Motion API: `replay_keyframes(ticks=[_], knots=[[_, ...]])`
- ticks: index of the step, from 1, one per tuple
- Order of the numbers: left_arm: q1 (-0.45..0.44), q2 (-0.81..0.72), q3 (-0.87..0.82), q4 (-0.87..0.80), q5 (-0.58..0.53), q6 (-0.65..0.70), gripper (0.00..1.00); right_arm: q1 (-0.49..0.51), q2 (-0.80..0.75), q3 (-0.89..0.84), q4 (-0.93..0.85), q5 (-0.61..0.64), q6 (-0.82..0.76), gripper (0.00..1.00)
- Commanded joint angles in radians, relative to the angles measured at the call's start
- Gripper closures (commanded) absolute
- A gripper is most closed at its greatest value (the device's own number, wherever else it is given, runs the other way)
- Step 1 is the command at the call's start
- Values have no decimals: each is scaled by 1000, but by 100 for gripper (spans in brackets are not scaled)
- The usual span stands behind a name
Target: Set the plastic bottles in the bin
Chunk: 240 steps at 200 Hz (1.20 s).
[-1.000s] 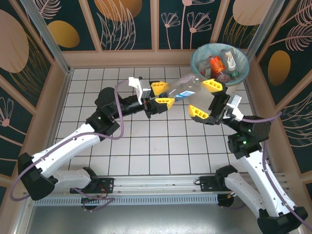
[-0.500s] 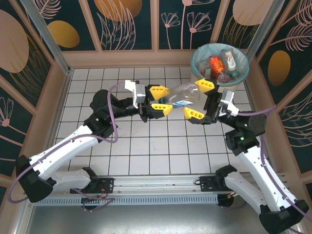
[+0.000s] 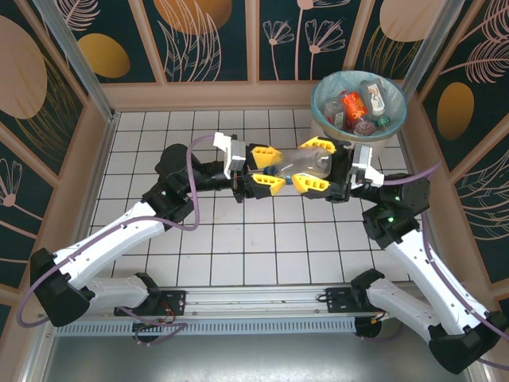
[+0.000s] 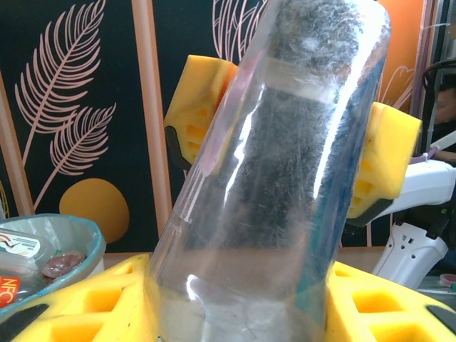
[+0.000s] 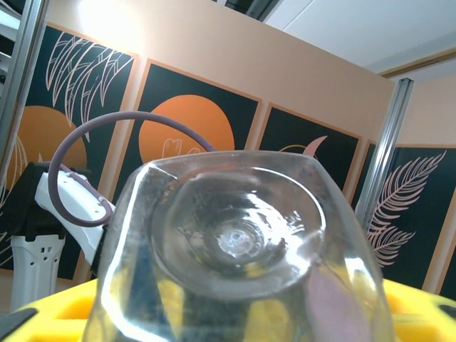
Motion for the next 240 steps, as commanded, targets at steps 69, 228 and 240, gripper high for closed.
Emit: replay_keyframes(ticks=[69,228,240], knots=[[3,-187,-147,49,-464,-8,9,12,-1,185,-320,320,-246,57],[2,-528,-346,-603,-1217,-246,2,-51,684,992,-1235,1205,-444,60],[2,-554,-358,-625,-1226,-261,2,-54,725,1031,-1267,1197,-436,60]])
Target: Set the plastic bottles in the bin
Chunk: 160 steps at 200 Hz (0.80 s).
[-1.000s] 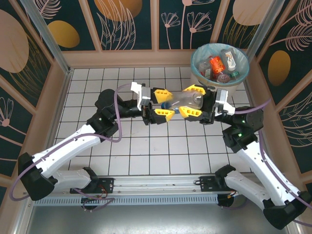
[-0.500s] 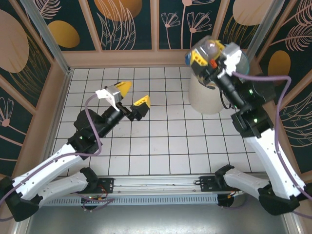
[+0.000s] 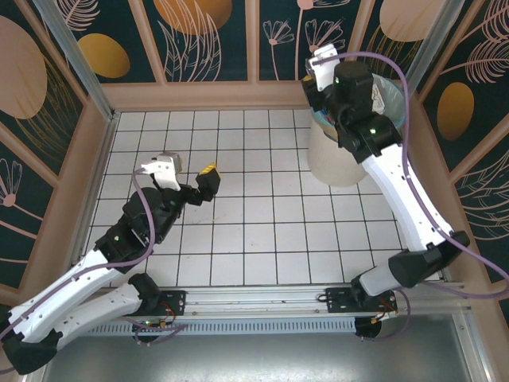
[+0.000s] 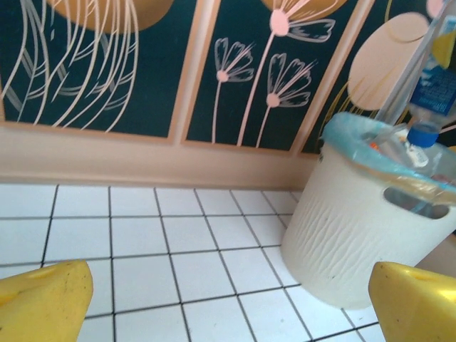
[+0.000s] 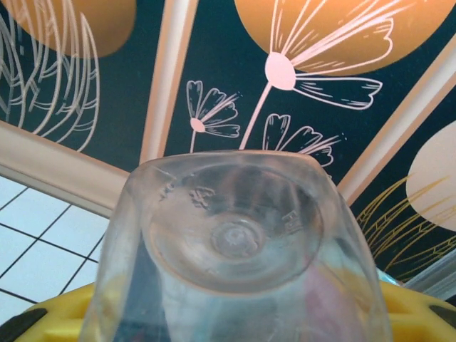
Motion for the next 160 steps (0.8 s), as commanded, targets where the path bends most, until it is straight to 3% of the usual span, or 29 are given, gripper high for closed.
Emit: replay_keyframes(ticks=[1,68,110,160], knots=[[4,-54,-25,-98,-53,-57,1,-11,59,107,-120,31,32,60],[4,-143,-106,-137,-112,-104,2,-27,256,325,-350,57,74,59],[4,-133,-87,-163,-130,-104,1,-57,271,312,-354,46,84,58],[2,-114,-99,-146,-145,-114,1,-77,292,426,-369,51,65,58]])
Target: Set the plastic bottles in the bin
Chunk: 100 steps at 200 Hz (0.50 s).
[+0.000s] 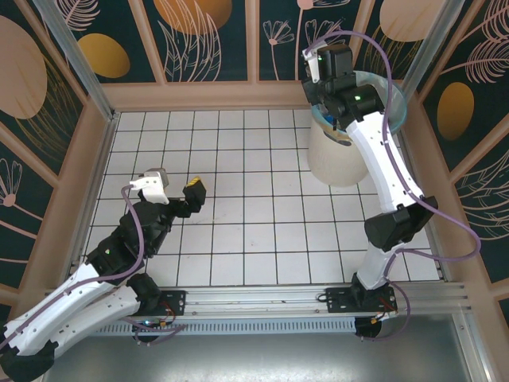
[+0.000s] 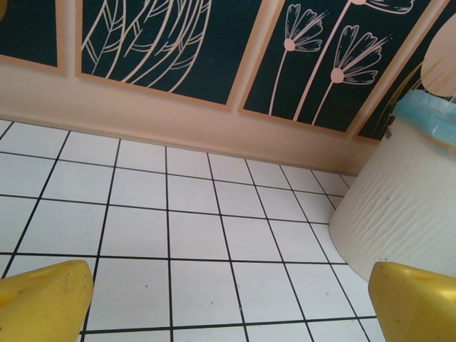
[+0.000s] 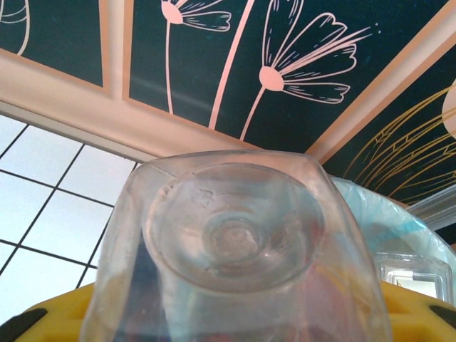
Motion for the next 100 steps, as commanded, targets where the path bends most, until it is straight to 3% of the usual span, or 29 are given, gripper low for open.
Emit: replay_keyframes(ticks=[1,79,100], knots=[[3,14,-2,4,-24,-15,1,-13,2,90,-23,25,1,58],[3,35,-15,10,-42,-29,1,-87,9,44,-118,18,65,50],[3,43,-17,16,-45,-24,1,-75,9,33,-115,37,74,29]])
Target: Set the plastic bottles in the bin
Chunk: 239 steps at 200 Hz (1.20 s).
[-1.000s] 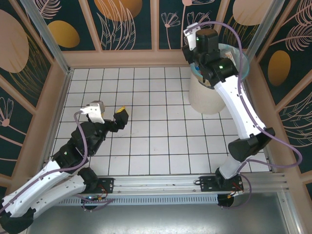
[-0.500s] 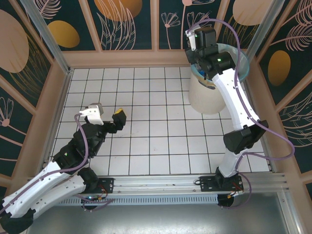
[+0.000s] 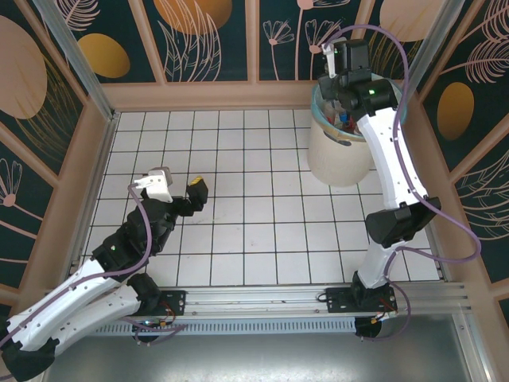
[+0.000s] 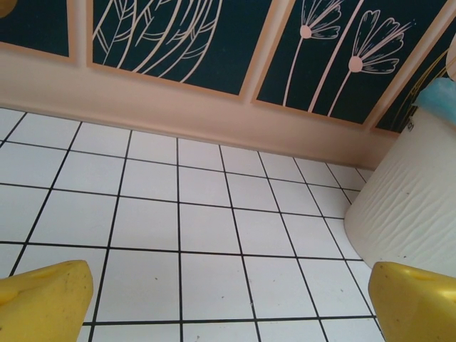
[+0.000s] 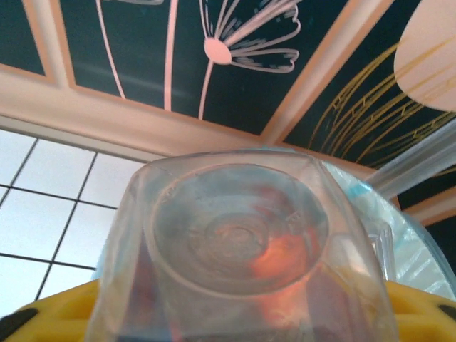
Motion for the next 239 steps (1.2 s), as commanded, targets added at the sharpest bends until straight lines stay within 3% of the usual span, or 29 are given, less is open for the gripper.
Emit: replay_keyframes(ticks=[1,15,32,66,119,172,189,209,239], knots=[[3,5,-12,15,-19,-10,1,15,-2,-14,-28,28,38,29],[3,13,-4,17,-18,-2,1,24,-3,-3,-17,36,46,20],[4,25,3,23,-16,5,2,25,-11,12,-3,22,58,19],[4,40,0,44,-11,4,1,25,-31,-2,21,16,64,26],[3,117,65,24,-28,4,2,21,-101,-185,107,-45,103,37],[4,134,59,52,-135,-17,1,65,-286,-395,460,-204,167,41],[4,121,19,127,-248,42,1,99,-361,-492,565,-218,161,41],[30,115,-53,310,-368,202,1,117,-490,-690,681,-199,171,41],[160,141,-124,515,-373,339,2,117,-723,-1048,846,-221,230,41]])
